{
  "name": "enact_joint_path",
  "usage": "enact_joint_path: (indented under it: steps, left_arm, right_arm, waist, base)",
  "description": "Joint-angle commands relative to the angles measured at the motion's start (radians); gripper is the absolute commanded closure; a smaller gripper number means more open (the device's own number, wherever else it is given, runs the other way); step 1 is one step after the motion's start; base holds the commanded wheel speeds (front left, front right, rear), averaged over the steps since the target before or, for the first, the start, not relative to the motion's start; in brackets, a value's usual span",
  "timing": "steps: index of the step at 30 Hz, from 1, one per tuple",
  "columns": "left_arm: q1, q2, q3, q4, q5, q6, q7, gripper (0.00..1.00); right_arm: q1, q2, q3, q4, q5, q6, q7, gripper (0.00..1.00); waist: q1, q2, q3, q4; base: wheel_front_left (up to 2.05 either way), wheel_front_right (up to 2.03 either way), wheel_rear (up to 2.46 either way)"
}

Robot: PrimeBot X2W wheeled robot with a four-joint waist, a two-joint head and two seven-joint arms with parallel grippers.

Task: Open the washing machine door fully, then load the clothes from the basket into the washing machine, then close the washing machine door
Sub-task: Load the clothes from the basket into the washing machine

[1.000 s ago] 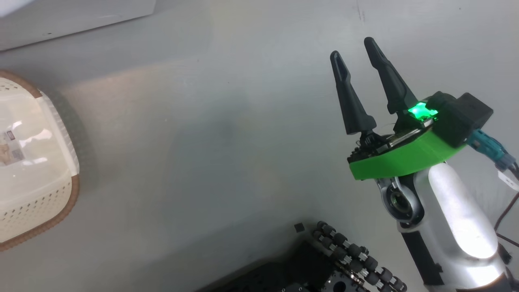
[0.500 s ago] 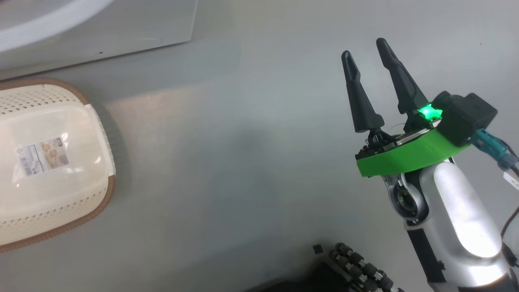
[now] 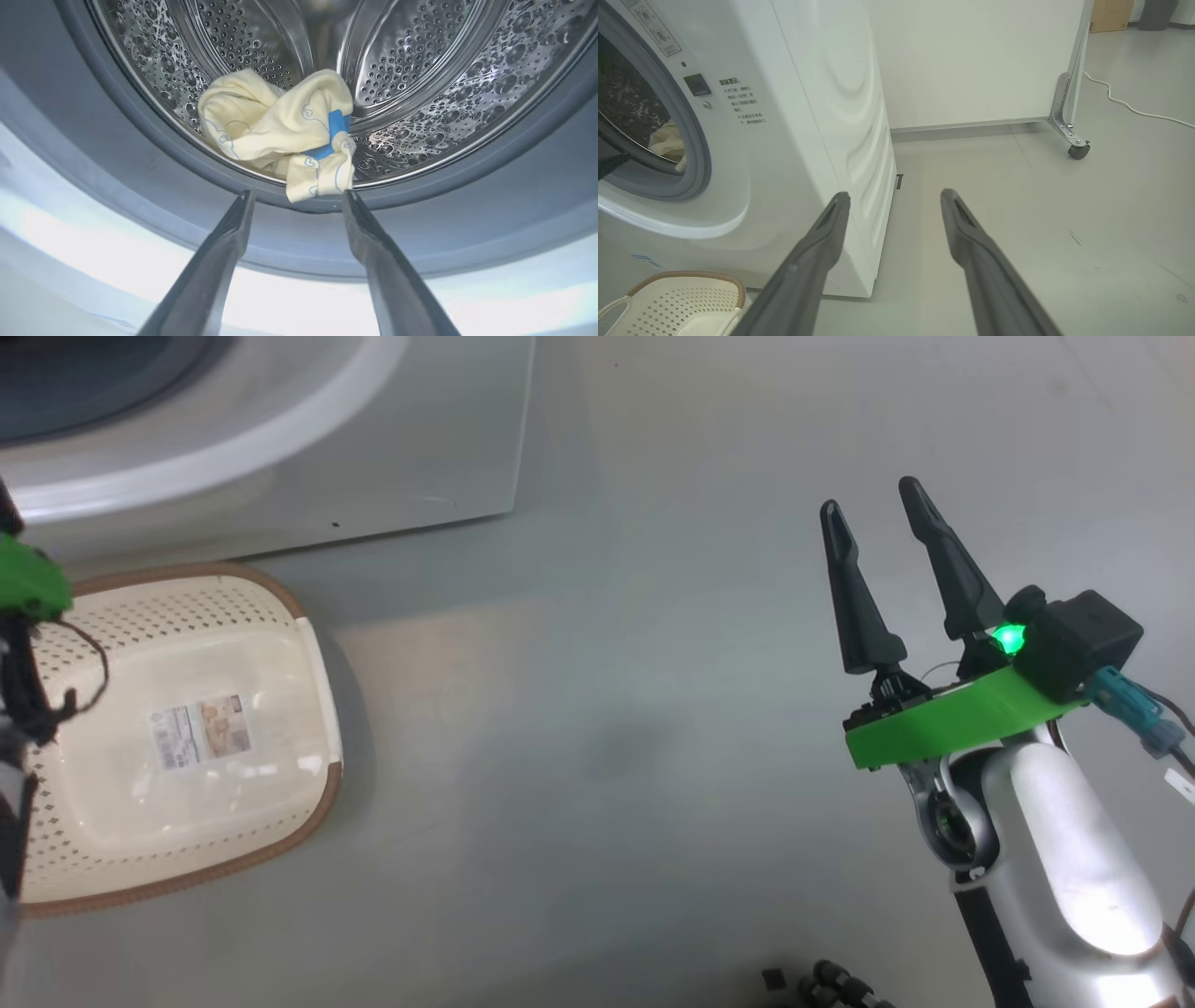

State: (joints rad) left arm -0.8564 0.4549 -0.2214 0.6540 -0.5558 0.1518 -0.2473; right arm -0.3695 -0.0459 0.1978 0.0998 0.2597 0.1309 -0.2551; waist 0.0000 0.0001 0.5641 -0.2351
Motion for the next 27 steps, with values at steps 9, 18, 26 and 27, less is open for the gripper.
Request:
enact_joint_path:
  steps: [9, 18, 26, 27]
  left_arm:
    - [0.321, -0.028, 0.078, -0.337, 0.044, 0.108, -0.014, 0.00]
    - [0.587, -0.111, 0.076, -0.546, 0.125, 0.157, -0.014, 0.00]
    - [0.722, -0.155, 0.041, -0.590, 0.167, 0.180, -0.014, 0.00]
    - [0.736, -0.159, 0.040, -0.593, 0.170, 0.185, -0.014, 0.00]
  right_arm:
    - [0.072, -0.004, -0.014, 0.000, -0.043, 0.000, -0.007, 0.00]
    - [0.134, -0.004, -0.015, 0.029, -0.074, 0.000, 0.005, 0.00]
    - [0.192, -0.004, -0.017, 0.020, -0.088, 0.000, 0.039, 0.00]
    - [0.201, -0.004, -0.018, 0.018, -0.089, 0.000, 0.043, 0.00]
  waist:
    - [0.0000, -0.0001, -0.127, 0.076]
    - [0.0000, -0.0001, -0.250, 0.123]
    - [0.0000, -0.0001, -0.336, 0.148]
    - [0.0000, -0.0001, -0.347, 0.151]
  base:
    - [0.00, 0.00, 0.00]
    - [0.00, 0.00, 0.00]
    - [0.00, 0.00, 0.00]
    - [0.00, 0.00, 0.00]
